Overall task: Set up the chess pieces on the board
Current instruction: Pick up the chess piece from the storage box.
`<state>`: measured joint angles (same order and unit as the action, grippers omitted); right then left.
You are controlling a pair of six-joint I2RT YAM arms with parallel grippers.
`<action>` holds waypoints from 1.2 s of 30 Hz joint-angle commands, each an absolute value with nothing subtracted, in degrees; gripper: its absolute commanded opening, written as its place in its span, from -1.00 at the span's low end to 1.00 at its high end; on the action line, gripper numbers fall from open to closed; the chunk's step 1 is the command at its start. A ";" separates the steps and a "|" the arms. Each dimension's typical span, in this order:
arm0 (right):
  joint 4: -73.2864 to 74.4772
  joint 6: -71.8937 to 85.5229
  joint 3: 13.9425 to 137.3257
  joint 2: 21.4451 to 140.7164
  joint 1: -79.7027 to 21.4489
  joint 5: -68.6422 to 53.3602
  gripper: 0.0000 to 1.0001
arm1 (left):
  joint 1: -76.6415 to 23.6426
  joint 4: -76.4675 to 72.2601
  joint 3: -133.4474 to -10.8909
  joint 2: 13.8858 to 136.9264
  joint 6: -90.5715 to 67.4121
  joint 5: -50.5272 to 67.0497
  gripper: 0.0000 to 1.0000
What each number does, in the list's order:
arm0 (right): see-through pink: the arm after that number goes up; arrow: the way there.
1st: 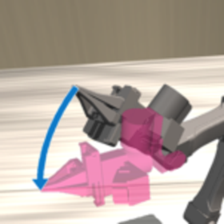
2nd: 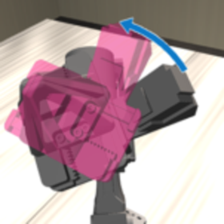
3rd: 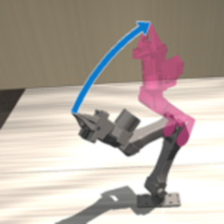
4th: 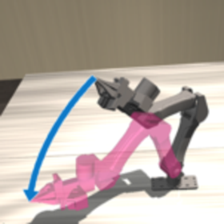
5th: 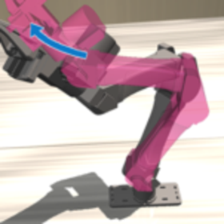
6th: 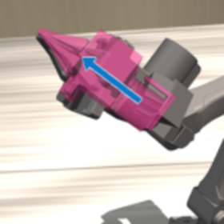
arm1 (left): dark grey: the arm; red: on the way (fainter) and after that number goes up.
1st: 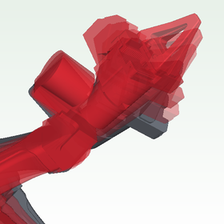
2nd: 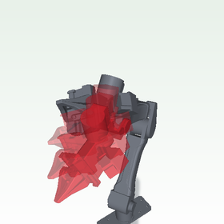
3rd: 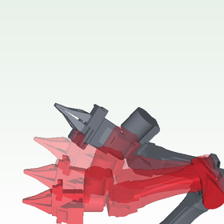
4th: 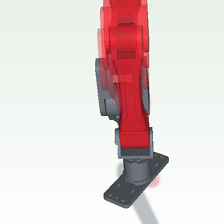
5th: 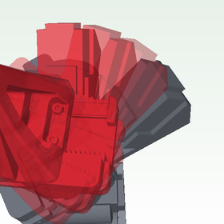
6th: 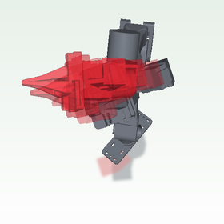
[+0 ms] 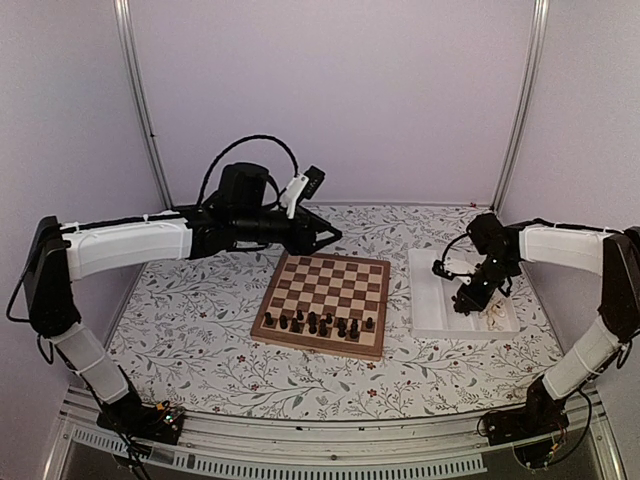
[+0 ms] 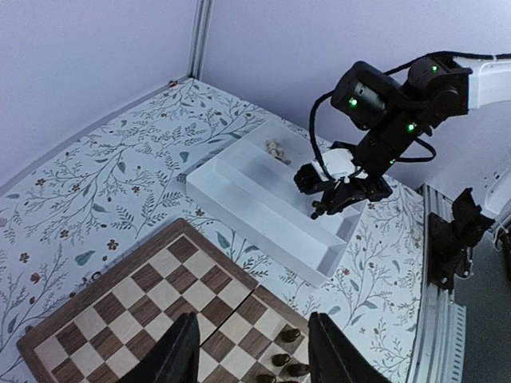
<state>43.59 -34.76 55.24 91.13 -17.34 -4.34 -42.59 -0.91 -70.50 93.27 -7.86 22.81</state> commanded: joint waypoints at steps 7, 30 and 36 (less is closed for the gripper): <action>40.42 -36.92 58.88 77.99 -17.57 -22.70 -0.84 | -49.66 -13.71 -80.56 110.90 -25.65 27.95 -0.07; 40.71 -37.32 59.15 73.95 -19.64 -33.66 -0.83 | -55.94 -24.90 -95.83 131.31 -34.42 35.94 0.04; 41.67 -36.36 60.69 73.04 -19.52 -36.33 -0.83 | -55.95 -37.26 -88.91 129.60 -36.76 37.20 0.12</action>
<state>40.97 -37.23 58.08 74.43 -19.44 -32.91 -55.27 -27.03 -90.80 131.79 -34.63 35.16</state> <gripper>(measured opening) 0.146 0.559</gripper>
